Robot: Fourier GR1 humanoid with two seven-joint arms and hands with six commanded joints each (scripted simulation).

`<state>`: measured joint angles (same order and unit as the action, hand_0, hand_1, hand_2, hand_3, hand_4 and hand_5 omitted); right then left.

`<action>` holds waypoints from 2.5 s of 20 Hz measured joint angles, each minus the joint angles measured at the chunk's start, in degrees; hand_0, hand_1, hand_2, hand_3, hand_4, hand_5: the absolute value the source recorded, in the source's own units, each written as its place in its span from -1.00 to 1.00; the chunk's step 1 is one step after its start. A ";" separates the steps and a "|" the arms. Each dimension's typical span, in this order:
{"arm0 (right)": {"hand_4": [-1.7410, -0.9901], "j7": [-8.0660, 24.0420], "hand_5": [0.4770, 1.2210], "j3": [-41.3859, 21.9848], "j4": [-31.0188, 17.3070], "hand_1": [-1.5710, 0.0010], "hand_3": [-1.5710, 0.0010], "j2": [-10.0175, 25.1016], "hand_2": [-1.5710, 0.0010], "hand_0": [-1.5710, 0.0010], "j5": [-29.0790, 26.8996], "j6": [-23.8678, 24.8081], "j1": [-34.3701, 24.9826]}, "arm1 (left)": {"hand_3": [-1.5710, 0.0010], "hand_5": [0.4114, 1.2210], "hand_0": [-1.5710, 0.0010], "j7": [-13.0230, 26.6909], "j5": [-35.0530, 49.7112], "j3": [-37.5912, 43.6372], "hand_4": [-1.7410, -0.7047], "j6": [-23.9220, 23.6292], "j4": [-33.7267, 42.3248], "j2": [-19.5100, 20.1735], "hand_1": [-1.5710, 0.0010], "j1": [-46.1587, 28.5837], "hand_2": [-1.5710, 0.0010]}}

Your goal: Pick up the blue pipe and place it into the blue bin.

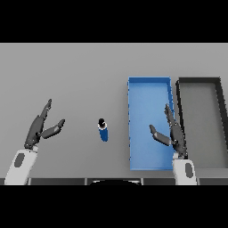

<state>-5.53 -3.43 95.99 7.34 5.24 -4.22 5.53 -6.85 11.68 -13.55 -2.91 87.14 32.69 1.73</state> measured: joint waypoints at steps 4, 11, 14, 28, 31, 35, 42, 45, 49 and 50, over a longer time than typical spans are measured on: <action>0.37 1.67 -0.69 -0.48 -0.18 1.00 1.00 0.88 1.00 1.00 1.07 -0.33 -0.22 | 1.00 -0.55 1.00 -0.14 0.95 -0.39 0.40 2.20 1.46 1.29 1.00 -0.29 1.00; 0.37 -1.11 -0.66 -0.68 0.87 1.00 1.00 1.78 1.00 1.00 1.05 -1.22 0.60 | 1.00 -0.70 1.00 0.89 1.11 -5.97 0.35 10.88 5.97 3.54 1.00 -1.49 1.00; 0.34 -1.08 -0.65 -0.91 1.34 1.00 1.00 1.45 1.00 1.00 0.85 -1.29 0.50 | 1.00 -0.81 1.00 4.61 1.11 -8.65 0.28 13.09 8.41 3.92 1.00 -1.40 1.00; 0.25 -0.22 -0.65 -0.52 2.20 1.00 1.00 0.80 1.00 1.00 0.07 -1.12 1.08 | 1.00 -0.91 1.00 8.35 -5.19 -18.46 0.20 14.38 1.43 -9.88 1.00 6.03 1.00; 0.27 -0.33 -0.67 -0.07 1.30 1.00 1.00 0.96 1.00 1.00 -0.44 -1.52 1.42 | 1.00 -0.93 1.00 7.19 -6.22 -19.26 0.25 14.66 -2.50 -12.83 1.00 7.78 1.00; 0.27 -1.12 -0.67 -0.34 1.85 1.00 1.00 1.12 1.00 1.00 -0.17 -1.79 2.24 | 1.00 -0.84 1.00 3.25 -8.43 -19.82 0.25 13.59 -7.62 -16.82 1.00 10.58 1.00; 0.28 -0.47 -0.65 -0.04 2.45 1.00 1.00 1.52 1.00 1.00 -0.30 -1.65 1.96 | -0.28 0.38 -0.08 0.68 -3.24 -16.98 -0.50 13.14 -11.41 -22.43 -0.20 10.87 -0.29; 0.28 -0.52 -0.63 -0.14 1.93 1.00 1.00 1.07 1.00 1.00 -0.03 -1.26 1.37 | -0.55 0.68 -0.53 -0.64 -3.94 -17.66 -0.73 12.18 -11.56 -23.80 -0.59 10.52 -0.64; 0.31 -0.61 -0.61 -0.33 1.62 1.00 1.00 1.34 1.00 1.00 0.24 -1.62 1.42 | -0.74 0.87 -0.81 -2.68 -6.49 -19.07 -0.88 9.72 -10.51 -23.86 -0.83 10.45 -0.85; 0.32 -0.63 -0.61 -0.17 0.85 1.00 1.00 1.49 1.00 1.00 0.28 -1.73 0.94 | -0.77 0.90 -0.85 -2.85 -6.52 -19.18 -0.90 9.43 -10.15 -24.47 -0.87 11.12 -0.88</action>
<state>-6.17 -3.60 96.84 8.83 5.52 -5.95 6.48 -9.70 5.16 -32.73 6.52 76.99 8.23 12.85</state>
